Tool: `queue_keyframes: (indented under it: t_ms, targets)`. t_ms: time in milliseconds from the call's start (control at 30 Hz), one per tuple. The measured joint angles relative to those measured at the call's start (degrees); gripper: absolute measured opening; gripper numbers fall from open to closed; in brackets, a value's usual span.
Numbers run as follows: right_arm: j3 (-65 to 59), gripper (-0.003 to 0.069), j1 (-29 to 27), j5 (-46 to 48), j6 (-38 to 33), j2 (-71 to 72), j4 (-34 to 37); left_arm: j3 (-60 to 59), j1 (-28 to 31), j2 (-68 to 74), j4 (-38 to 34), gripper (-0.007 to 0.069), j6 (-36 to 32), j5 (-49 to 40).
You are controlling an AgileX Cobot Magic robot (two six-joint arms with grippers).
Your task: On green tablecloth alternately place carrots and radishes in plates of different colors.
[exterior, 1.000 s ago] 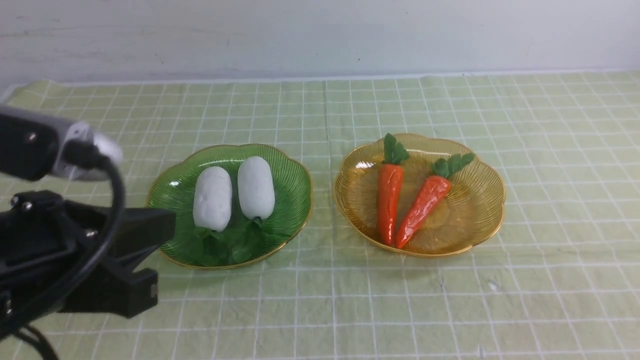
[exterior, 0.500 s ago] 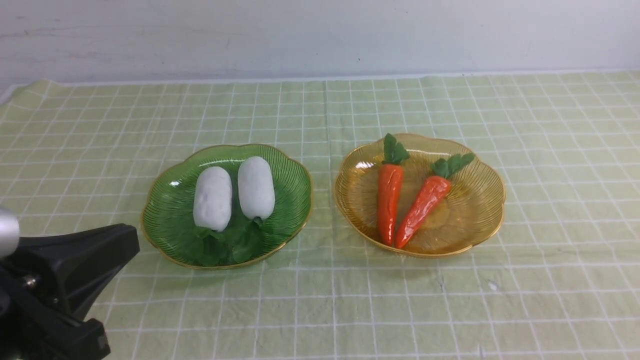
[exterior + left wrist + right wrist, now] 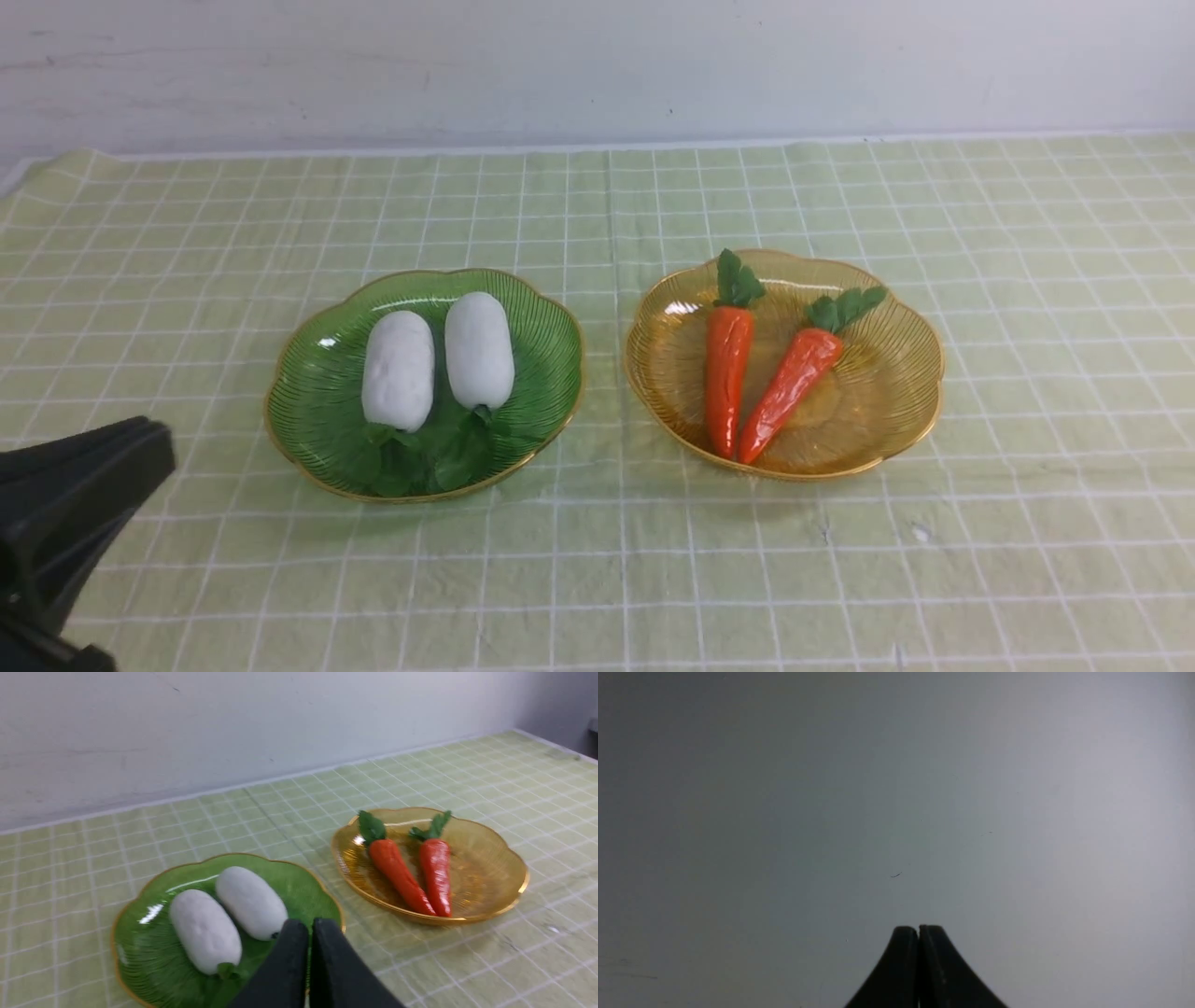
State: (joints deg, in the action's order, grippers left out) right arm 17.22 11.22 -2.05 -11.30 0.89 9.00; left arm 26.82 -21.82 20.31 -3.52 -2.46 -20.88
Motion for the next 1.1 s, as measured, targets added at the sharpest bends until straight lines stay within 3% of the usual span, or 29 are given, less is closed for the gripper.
queue_keyframes:
  t_ms: [233, 400, 1100]
  targets:
    - [0.0, -0.0014, 0.0, 0.0, 0.0, 0.0, 0.0, -15.3, 13.5, -16.2, -0.1, -0.0008, -1.7, 0.1]
    - [0.0, -0.0014, 0.0, 0.0, 0.0, 0.0, 0.0, -26.3, 18.2, -20.9, -0.1, -0.0008, -1.7, 0.1]
    - [0.0, -0.0014, 0.0, 0.0, -0.1, 0.0, 0.0, -28.4, 18.7, -20.9, 2.1, -0.0008, -1.7, -0.4]
